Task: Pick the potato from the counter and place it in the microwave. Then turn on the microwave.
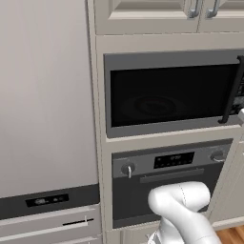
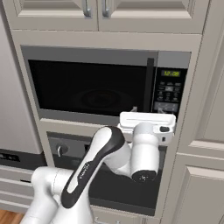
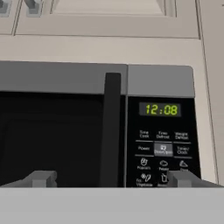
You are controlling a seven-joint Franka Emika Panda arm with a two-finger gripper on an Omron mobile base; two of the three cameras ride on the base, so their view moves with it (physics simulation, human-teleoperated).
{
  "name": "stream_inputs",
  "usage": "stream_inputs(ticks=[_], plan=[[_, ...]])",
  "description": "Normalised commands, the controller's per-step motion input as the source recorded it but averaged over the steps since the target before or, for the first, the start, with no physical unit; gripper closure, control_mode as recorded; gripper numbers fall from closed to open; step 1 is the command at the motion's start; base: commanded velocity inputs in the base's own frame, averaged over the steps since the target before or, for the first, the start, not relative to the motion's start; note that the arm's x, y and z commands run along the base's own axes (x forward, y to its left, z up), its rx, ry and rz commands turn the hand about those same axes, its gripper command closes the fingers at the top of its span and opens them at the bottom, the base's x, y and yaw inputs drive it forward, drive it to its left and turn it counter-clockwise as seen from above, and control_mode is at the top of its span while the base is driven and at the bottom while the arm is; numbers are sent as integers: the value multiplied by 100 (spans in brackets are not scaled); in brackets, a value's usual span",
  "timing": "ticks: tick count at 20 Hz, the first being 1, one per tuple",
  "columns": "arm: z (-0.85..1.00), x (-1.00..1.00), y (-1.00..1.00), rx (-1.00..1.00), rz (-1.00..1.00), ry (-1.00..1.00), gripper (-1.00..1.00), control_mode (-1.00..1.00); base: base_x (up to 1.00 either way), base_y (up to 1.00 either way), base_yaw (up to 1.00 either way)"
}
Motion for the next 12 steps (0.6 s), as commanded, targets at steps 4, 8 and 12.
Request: stream_inputs(ticks=[4,8,12], plan=[[0,15,0,0,0,-4,-100,-100,0,0,0],[0,22,0,0,0,-5,-100,-100,0,0,0],[0,22,0,0,0,-7,-100,-100,0,0,0]])
